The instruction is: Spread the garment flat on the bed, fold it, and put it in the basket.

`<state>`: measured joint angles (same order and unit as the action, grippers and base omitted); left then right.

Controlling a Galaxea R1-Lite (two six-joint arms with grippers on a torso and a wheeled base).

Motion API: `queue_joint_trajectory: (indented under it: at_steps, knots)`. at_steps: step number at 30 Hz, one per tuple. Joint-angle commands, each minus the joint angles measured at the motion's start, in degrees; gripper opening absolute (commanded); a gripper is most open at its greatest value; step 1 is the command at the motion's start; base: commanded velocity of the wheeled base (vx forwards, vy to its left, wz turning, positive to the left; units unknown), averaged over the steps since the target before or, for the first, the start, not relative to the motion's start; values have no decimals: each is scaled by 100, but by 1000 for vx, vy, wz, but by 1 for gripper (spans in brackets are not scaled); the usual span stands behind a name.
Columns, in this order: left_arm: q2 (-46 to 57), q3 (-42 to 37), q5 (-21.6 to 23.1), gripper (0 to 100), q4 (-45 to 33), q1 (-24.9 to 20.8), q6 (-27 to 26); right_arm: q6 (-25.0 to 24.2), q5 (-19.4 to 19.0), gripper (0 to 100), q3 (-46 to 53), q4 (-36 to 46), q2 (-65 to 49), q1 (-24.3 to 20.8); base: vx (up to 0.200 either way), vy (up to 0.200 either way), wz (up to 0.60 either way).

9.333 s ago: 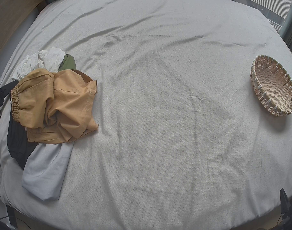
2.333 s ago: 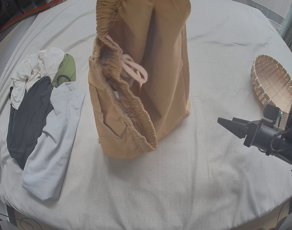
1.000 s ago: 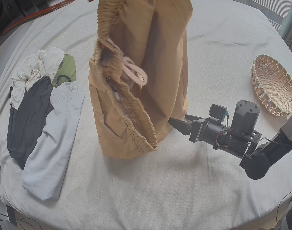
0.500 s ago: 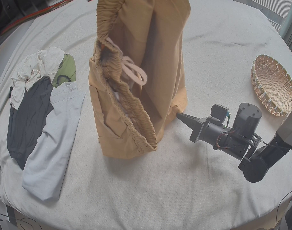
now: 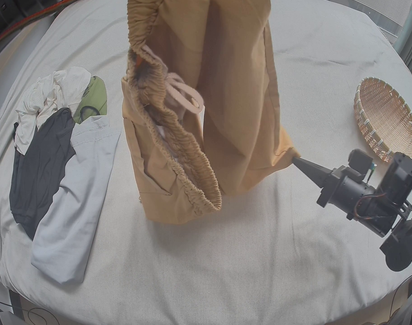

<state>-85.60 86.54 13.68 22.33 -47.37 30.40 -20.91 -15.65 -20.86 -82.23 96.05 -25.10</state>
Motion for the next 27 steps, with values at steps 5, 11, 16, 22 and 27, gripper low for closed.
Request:
queue_joint_trajectory:
  at_steps: [5, 11, 16, 22, 27]
  knots:
    - [52, 100, 3, 0, -10, 193, 9, -256, 36, 0, 662, -347, -1660, 295, 0, 0, 0]
    - [307, 91, -120, 0, -221, 255, 185, -801, -149, 0, -103, 1033, -3242, 796, 0, 0, 0]
    - [694, -920, -471, 0, -317, 536, 818, -950, -412, 0, -24, 2598, -4147, 831, 0, 0, 0]
    - [1125, -2396, -463, 0, -159, 729, 1073, -968, -421, 0, -147, 2888, -3760, 1420, 0, 0, 0]
    - [1125, -3205, -480, 0, 526, 1037, 1275, -950, -597, 0, -375, 2861, -2873, 1763, 0, 0, 0]
